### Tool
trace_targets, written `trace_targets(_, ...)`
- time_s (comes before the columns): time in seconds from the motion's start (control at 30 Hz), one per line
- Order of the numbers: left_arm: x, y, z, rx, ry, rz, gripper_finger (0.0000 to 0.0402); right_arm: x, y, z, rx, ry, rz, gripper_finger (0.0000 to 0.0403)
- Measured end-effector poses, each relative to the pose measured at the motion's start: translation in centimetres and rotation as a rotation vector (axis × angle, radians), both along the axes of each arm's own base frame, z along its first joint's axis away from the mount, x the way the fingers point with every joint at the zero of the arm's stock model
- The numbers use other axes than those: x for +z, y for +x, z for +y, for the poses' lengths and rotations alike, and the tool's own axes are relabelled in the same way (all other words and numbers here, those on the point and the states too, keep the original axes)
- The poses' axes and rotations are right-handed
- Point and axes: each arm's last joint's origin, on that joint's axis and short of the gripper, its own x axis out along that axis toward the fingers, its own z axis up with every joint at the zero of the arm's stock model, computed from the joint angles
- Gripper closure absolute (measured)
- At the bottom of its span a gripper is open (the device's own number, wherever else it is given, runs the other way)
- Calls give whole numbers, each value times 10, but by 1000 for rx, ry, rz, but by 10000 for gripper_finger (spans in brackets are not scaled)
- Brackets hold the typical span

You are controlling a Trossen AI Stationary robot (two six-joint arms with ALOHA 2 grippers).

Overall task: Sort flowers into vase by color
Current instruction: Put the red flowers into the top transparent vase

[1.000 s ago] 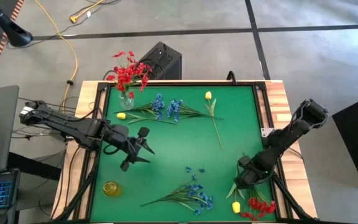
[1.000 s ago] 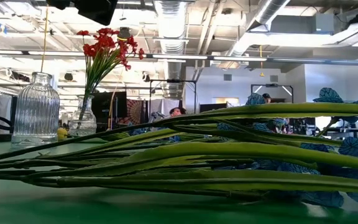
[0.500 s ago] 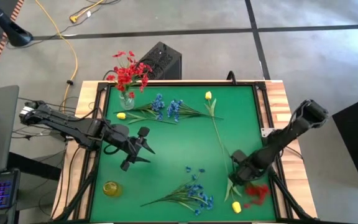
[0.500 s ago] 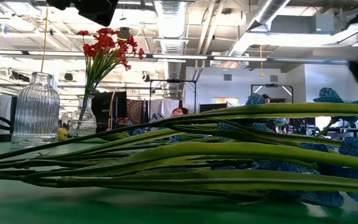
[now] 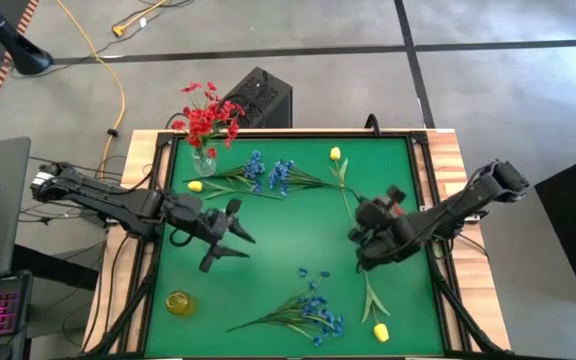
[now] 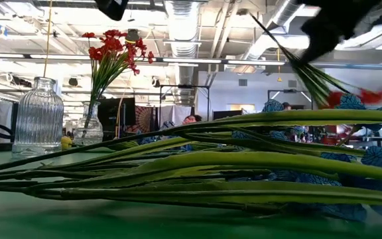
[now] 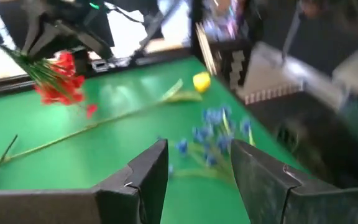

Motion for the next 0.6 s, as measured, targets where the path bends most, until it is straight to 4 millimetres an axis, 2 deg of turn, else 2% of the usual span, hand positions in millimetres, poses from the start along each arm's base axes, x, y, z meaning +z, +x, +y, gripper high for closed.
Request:
trace_targets(0.2, 5, 5, 18, 242, -361, 46, 246, 15, 29, -8, 181, -353, 207, 373)
trace_targets(0.33, 4, 6, 28, 381, -534, 78, 246, 28, 47, -7, 214, -598, 389, 373)
trace_targets(0.47, 4, 7, 35, 451, -716, 113, 246, 39, 60, -3, 303, -699, 553, 374)
trace_targets(0.6, 4, 7, 42, 503, -868, 142, 246, 42, 66, 1, 486, -730, 644, 374)
